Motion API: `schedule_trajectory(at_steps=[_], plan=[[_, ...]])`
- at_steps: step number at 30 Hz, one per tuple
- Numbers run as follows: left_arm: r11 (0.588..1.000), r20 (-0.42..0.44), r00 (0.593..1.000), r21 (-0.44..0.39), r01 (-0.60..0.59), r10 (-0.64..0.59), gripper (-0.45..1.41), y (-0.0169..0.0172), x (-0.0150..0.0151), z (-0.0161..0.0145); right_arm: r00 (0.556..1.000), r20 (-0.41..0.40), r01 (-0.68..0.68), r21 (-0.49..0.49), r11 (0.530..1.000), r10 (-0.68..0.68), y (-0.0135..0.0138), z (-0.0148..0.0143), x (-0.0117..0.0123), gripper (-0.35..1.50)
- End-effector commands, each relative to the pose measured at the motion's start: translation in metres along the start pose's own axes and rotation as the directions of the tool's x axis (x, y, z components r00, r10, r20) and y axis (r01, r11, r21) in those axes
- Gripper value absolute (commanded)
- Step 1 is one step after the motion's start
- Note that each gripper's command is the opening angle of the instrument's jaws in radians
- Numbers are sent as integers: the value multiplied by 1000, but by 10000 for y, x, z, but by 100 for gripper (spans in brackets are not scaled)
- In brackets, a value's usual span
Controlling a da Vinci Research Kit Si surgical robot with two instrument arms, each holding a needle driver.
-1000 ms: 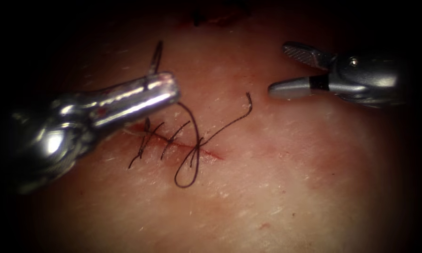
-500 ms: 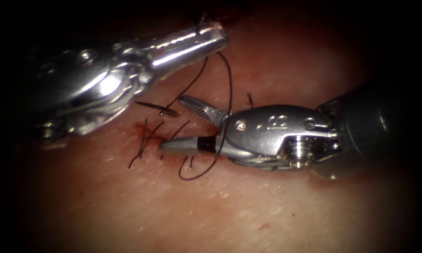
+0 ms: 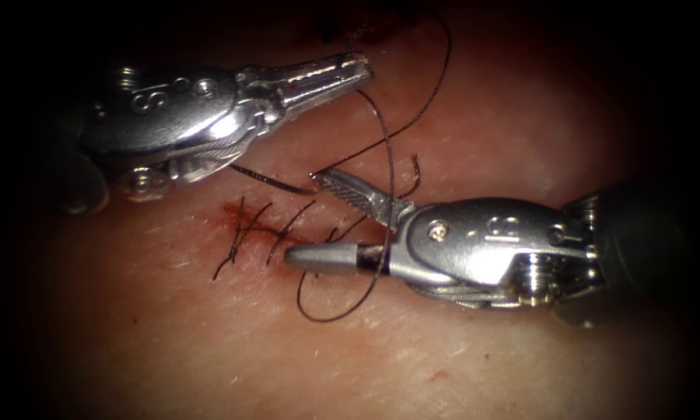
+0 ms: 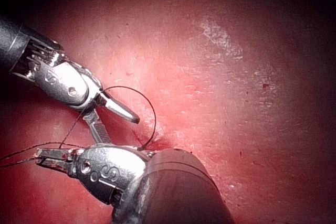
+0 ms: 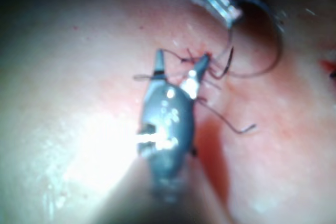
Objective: Wound Closure
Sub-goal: Loop the suture once around the right gripper
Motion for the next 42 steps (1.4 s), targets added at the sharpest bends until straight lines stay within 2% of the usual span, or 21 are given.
schedule_trajectory(at_steps=[1,10,14,18,25,32,36,42], plan=[[1000,0,1000,-3,7,-7,-45,13,-9,6,1000,2,-16,4,1000,16,-18,5,-9,60],[1000,6,1000,10,6,-6,-45,3,-11,15,999,2,-48,15,999,48,-35,6,-12,62],[1000,8,1000,14,0,0,-45,-4,-17,21,998,-33,-53,18,998,54,-38,9,-7,62],[1000,10,1000,16,-15,14,-45,-5,-32,22,992,-114,-56,21,998,58,-35,11,1,67],[1000,26,1000,26,-7,7,-45,-15,-78,22,967,-250,-47,5,999,46,-35,10,14,69],[999,38,999,35,6,-7,-45,-21,-118,17,944,-329,-54,-51,997,34,-33,9,23,71],[999,35,999,40,22,-23,-45,-21,-132,13,941,-337,-59,-91,994,25,-32,14,23,71],[999,39,999,42,25,-26,-45,-9,-135,4,939,-345,-80,-232,969,-5,-32,14,16,74]])
